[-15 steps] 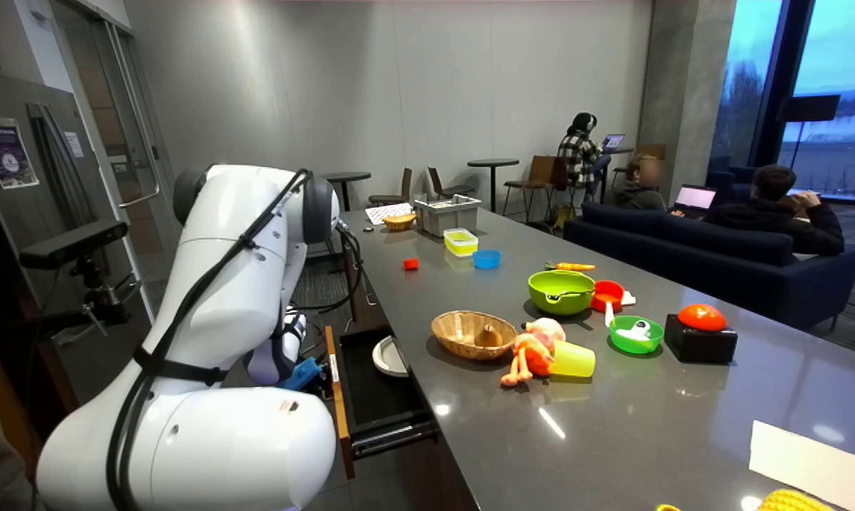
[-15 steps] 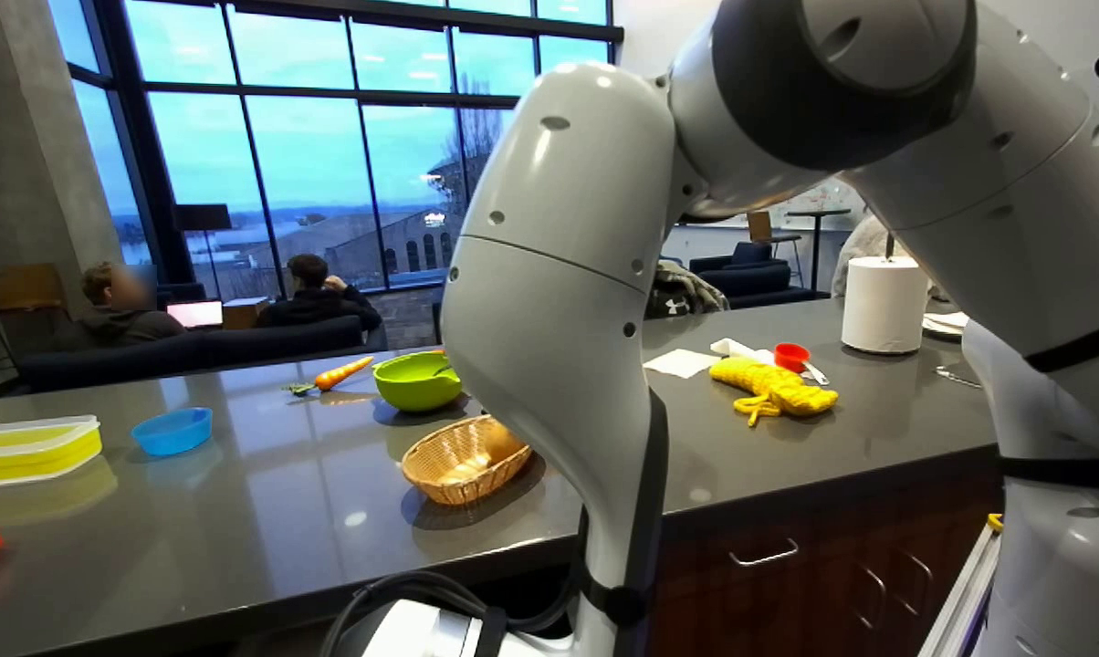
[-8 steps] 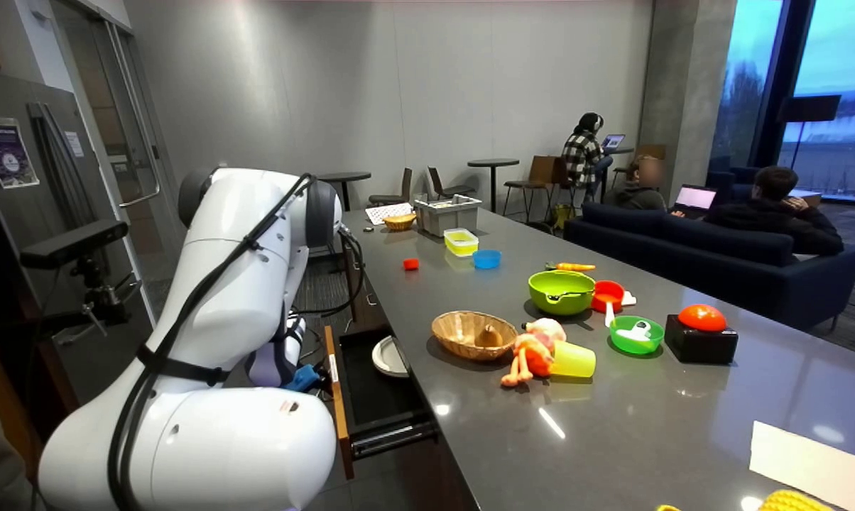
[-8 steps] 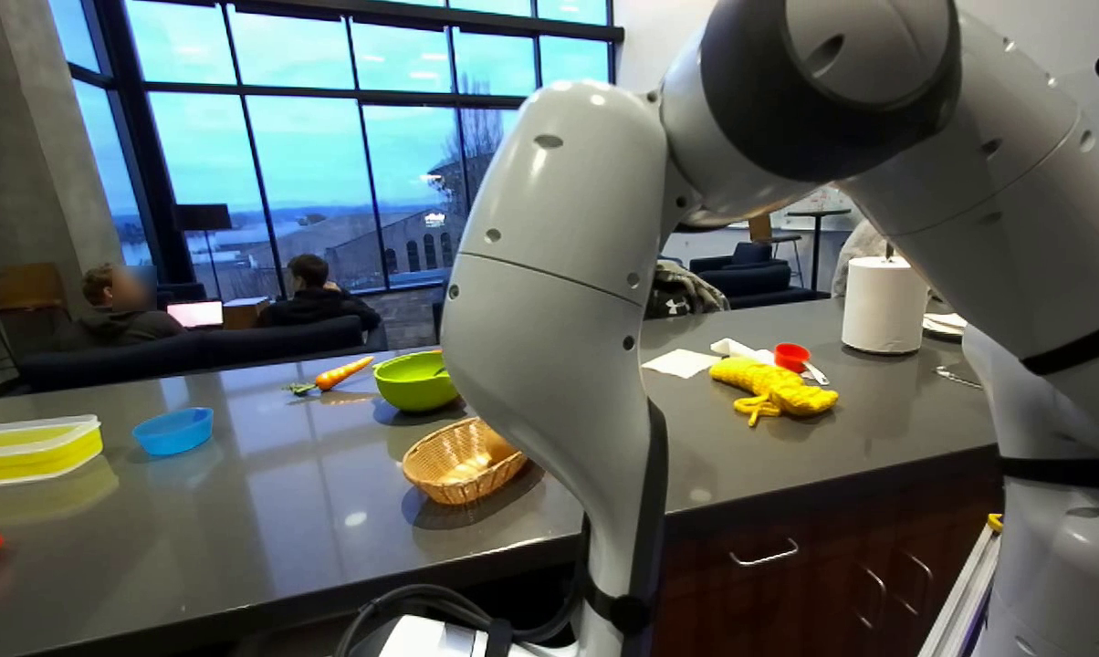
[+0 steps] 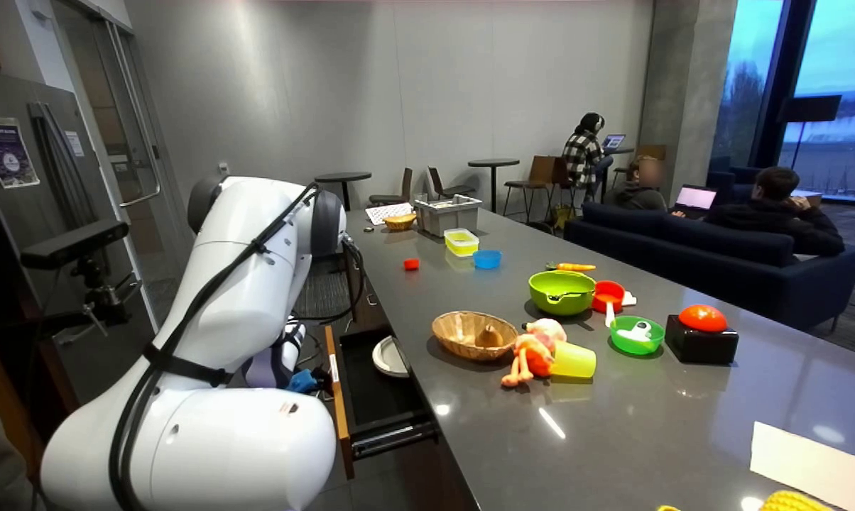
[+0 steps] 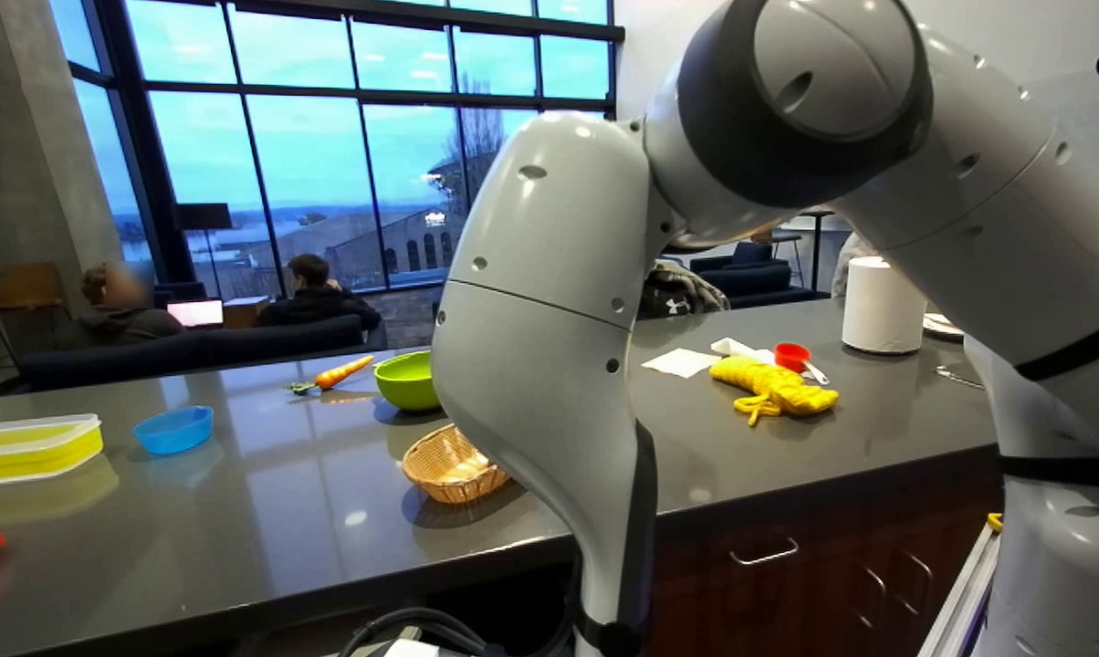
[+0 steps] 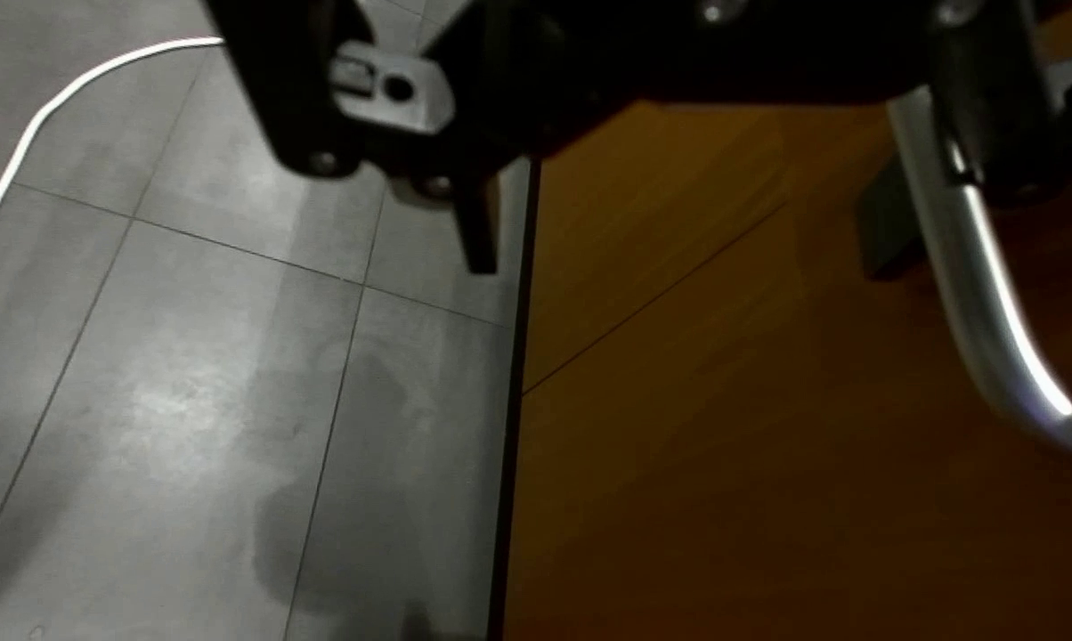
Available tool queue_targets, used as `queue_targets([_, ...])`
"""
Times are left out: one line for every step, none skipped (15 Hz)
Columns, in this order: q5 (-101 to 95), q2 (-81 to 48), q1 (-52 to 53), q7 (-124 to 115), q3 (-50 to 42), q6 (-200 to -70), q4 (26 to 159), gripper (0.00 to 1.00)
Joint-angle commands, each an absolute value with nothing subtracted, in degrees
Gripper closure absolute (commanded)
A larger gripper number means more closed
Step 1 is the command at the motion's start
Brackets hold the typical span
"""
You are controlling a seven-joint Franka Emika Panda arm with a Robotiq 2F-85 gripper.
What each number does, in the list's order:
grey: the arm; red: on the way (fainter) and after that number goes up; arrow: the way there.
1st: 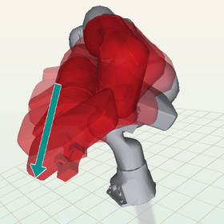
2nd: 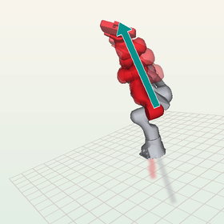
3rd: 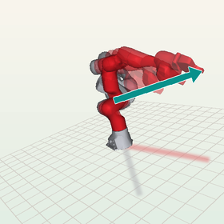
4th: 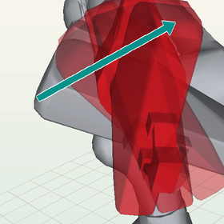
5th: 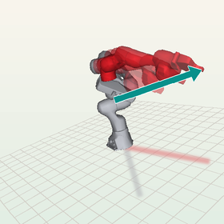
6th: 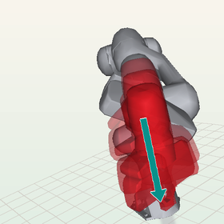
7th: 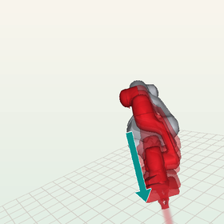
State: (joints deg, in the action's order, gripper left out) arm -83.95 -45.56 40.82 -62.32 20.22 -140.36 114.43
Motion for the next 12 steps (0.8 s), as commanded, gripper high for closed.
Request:
queue_targets([-79.03, -50.87, 38.07, -55.73, 21.50, -144.27, 112.85, 0.00])
queue_targets([-77.26, -50.89, 38.04, -54.56, 21.56, -143.93, 112.60, 0.00])
queue_targets([-75.38, -50.64, 38.00, -53.34, 21.65, -143.58, 112.59, 0.00])
queue_targets([-73.85, -50.66, 38.06, -52.08, 21.58, -143.51, 112.33, 0.00])
queue_targets([-72.10, -50.61, 38.16, -50.88, 21.58, -143.04, 112.14, 0.00])
queue_targets([-69.83, -50.38, 38.19, -49.41, 21.67, -142.12, 111.99, 0.00])
queue_targets([-68.09, -50.36, 38.30, -47.95, 21.64, -141.77, 111.66, 0.00])
queue_targets([-65.19, -50.17, 38.60, -46.27, 21.75, -139.86, 111.27, 0.00])
queue_targets([-63.50, -50.02, 39.85, -45.99, 21.02, -137.10, 110.45, 0.00])
queue_targets([-62.79, -49.77, 41.64, -46.28, 19.85, -134.00, 109.46, 0.00])
queue_targets([-62.77, -49.97, 43.84, -46.80, 18.35, -130.53, 107.94, 0.00])
queue_targets([-62.56, -50.60, 45.46, -46.61, 17.38, -127.63, 106.58, 0.00])
